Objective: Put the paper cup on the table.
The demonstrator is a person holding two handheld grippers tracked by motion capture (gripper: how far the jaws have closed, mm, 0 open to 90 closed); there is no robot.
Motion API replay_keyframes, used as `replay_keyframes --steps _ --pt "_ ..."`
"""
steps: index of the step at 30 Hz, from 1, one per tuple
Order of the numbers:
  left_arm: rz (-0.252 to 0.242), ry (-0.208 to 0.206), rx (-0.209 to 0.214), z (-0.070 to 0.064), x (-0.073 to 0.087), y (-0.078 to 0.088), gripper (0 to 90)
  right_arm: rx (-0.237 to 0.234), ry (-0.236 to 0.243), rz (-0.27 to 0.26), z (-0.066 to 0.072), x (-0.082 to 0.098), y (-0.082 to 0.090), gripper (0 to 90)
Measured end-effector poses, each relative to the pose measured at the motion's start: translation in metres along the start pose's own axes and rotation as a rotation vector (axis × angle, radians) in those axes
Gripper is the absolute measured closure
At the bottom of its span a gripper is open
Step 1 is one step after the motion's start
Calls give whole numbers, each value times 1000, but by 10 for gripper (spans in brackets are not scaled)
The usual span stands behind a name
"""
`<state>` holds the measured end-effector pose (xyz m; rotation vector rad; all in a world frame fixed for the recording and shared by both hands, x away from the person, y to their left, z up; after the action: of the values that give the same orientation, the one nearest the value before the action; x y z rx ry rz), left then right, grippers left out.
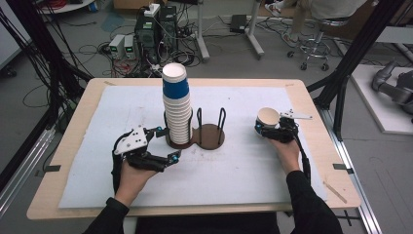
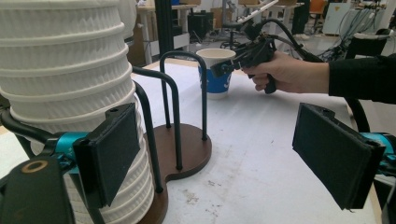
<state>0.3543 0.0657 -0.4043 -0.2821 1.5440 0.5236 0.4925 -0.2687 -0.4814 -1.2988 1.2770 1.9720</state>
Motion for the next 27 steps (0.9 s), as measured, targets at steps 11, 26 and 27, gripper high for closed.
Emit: replay_keyframes --steps 11,26,27 --pt "2 1 7 0 0 -3 148 52 0 54 -3 1 15 135" --pt "5 -1 3 0 1 -4 148 23 -17 58 10 3 50 136" --pt "5 -1 6 0 1 -4 148 15 -18 54 13 3 53 135"
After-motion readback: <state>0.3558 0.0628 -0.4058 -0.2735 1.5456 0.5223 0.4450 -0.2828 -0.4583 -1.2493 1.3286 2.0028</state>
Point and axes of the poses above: each handheld gripper's, and its own axes: y roughly backward along the jaws, x roughly out of its underside, z roughly to its left, the point moved 10 cm from there along -y, roughly forward along the jaws, and after that the axes turned 1 degree about -y, right-handed, at the moved point
